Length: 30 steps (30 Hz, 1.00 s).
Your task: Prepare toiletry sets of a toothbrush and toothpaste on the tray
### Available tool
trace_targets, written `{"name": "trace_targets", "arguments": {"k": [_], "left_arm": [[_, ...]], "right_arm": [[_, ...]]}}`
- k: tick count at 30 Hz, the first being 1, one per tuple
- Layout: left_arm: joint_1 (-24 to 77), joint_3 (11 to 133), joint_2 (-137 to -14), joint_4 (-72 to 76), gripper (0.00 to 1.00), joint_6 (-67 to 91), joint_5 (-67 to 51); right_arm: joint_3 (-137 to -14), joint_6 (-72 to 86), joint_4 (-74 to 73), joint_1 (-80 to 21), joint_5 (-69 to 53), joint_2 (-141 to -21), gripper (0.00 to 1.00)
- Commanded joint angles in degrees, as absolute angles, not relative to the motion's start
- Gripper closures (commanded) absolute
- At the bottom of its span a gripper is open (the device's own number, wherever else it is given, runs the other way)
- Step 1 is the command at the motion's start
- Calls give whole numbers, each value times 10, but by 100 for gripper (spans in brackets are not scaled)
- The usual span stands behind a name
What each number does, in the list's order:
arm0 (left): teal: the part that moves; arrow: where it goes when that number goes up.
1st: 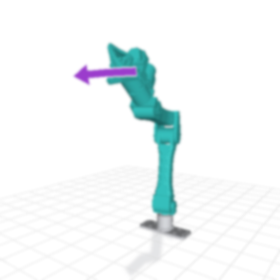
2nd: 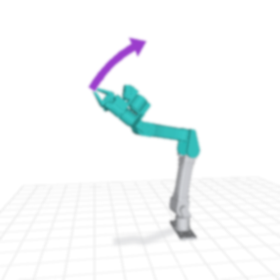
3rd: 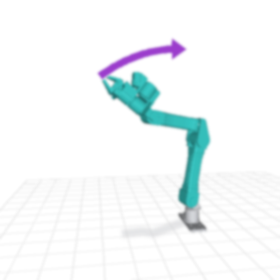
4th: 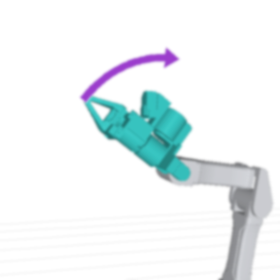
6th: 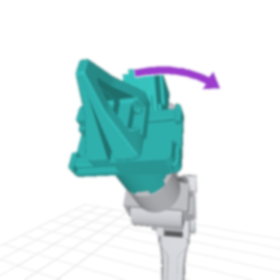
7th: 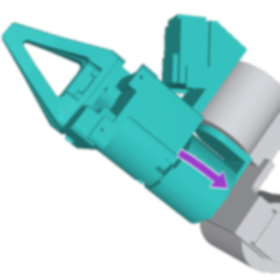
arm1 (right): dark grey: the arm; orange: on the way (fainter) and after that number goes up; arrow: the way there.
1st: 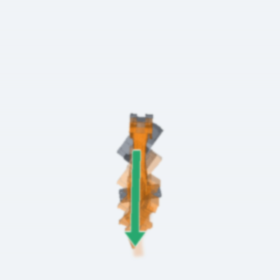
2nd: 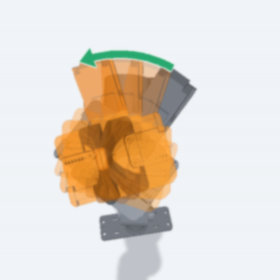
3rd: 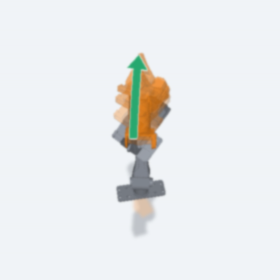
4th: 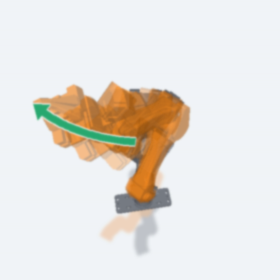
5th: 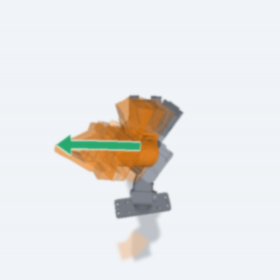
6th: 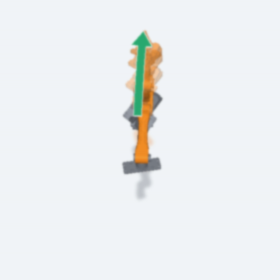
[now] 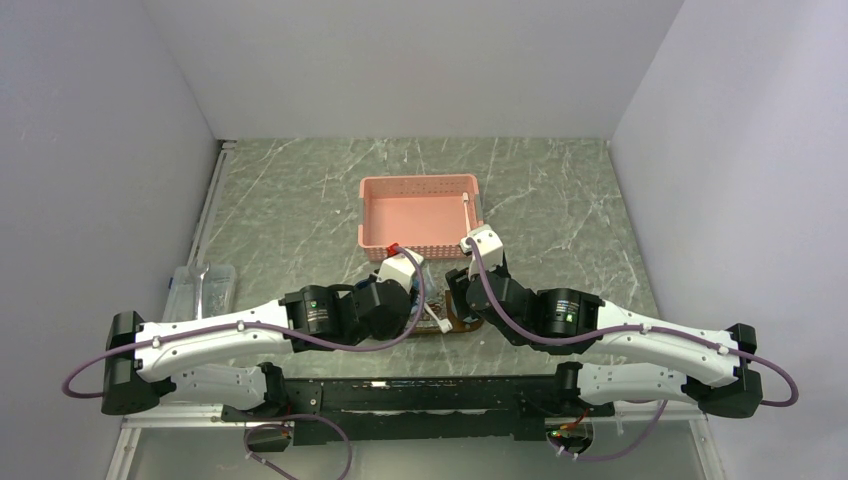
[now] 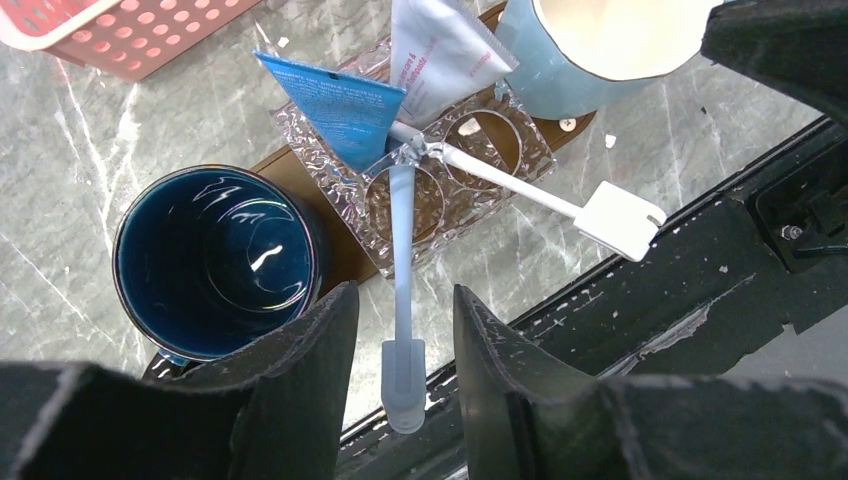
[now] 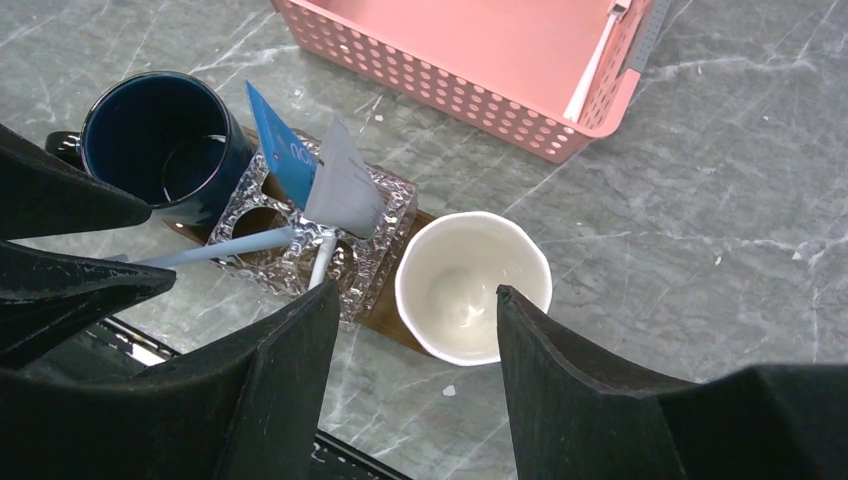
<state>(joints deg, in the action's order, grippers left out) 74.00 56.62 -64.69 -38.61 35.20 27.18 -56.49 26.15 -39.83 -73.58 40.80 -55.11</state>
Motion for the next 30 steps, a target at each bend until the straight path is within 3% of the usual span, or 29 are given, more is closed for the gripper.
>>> {"name": "trace_targets", "arguments": {"k": [1, 15, 25, 30], "left_arm": [[744, 597, -645, -386, 54, 356, 265], [744, 637, -647, -422, 46, 336, 269], [744, 668, -623, -433, 26, 285, 295], [719, 675, -600, -435, 21, 259, 303]], "right_arm": [[-567, 269, -381, -734, 406, -539, 39], [-574, 277, -389, -734, 403, -536, 37], [-595, 283, -402, -734, 399, -543, 31], [-617, 272, -413, -714, 408, -560, 29]]}}
